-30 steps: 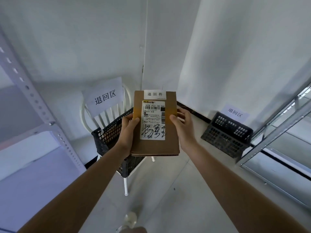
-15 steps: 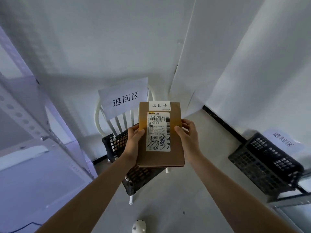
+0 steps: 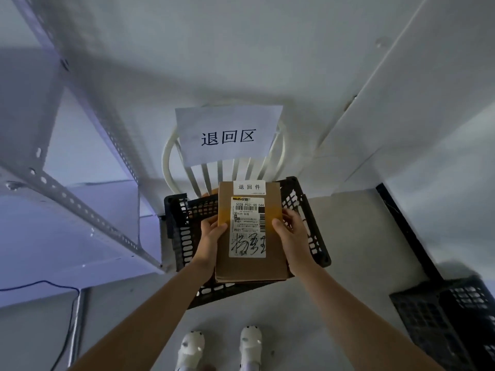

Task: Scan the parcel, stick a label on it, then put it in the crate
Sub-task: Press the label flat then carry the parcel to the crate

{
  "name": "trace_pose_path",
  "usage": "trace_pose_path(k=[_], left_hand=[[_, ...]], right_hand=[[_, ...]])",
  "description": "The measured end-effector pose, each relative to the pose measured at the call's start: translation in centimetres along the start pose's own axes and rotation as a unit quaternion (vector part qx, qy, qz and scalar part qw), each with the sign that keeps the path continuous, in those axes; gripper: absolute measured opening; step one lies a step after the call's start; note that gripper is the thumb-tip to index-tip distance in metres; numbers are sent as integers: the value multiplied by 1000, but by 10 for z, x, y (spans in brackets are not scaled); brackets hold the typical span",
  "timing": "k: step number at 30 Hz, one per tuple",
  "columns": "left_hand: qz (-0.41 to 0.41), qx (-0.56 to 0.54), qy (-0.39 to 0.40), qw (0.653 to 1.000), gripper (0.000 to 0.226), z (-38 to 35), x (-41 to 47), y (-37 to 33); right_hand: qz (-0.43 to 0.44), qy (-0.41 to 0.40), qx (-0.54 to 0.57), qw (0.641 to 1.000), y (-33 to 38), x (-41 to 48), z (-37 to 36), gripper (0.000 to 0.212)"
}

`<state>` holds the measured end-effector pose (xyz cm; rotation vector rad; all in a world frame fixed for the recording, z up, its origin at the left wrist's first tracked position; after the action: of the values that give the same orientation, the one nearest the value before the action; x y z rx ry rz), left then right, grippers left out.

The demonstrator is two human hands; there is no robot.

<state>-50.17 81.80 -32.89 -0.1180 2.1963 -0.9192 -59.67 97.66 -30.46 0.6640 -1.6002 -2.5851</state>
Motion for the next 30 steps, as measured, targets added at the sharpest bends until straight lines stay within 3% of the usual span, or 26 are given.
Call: trace_pose_path(k=[6,11,19,30], left_hand=[[11,-29,-77,997,30,14,57,51],[38,20,-131,990,25,40,103,95],[41,65,-146,986,27,65,158,124],[50,93,-167,980,34,73,193,135]], right_hand=[[-20,54,-34,998,-63,59,-21,28],[-38,88,-72,993,-118,99,-43,36],[-103,121,-51,986,-169,145,-68,38],[-101,128,-56,985,-186,175,-83,37]])
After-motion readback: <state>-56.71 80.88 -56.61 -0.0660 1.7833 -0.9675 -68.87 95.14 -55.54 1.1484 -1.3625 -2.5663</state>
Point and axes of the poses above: each hand's wrist, its own x-axis towards the middle knuckle, its own z-axis out of the back of the hand, y = z × x, the point moved 2 cm from there along x, towards the middle knuckle, and after that the axes turned 12 degrees about -x, right-handed, at the moved point
